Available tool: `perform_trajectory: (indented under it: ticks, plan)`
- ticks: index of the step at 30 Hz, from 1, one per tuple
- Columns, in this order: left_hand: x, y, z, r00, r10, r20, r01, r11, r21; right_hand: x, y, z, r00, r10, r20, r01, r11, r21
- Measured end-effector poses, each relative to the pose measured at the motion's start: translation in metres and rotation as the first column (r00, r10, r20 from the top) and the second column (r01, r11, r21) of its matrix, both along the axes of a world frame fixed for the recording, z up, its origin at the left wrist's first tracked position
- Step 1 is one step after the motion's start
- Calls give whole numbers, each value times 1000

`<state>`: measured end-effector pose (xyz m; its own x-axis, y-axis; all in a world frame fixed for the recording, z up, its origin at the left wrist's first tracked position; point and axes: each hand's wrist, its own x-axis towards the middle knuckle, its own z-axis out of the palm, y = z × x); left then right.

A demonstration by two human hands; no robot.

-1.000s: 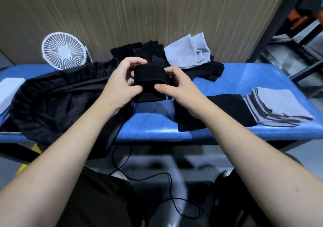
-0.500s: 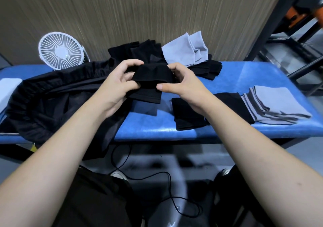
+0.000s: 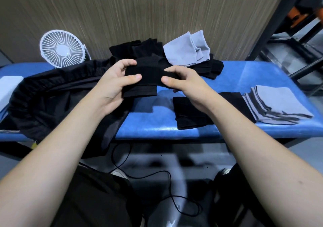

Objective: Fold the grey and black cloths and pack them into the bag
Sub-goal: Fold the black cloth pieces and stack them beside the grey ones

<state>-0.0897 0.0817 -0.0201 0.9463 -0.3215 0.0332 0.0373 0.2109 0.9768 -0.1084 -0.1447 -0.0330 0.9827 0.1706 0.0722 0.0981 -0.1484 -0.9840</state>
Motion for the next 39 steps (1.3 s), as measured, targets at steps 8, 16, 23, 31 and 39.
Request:
perform_trajectory:
  ticks: [8, 16, 23, 31, 39]
  plan:
    - [-5, -5, -3, 995, -104, 14, 102, 992, 76, -2, 4, -4, 992, 107, 72, -113, 990, 84]
    - [-12, -20, -12, 985, -149, 90, 111, 936, 335, -5, 12, -4, 987, 122, 109, -131, 988, 79]
    - [-11, -15, -8, 971, -218, -98, 235, 948, 214, -1, 13, -11, 990, 24, 142, -12, 996, -85]
    - [-16, -21, -10, 983, -180, -39, 184, 950, 254, -2, 9, -12, 993, -67, 101, 88, 972, -219]
    - [-13, -18, -11, 989, -131, -62, 143, 952, 270, -1, -4, -3, 998, 40, -47, -42, 998, -38]
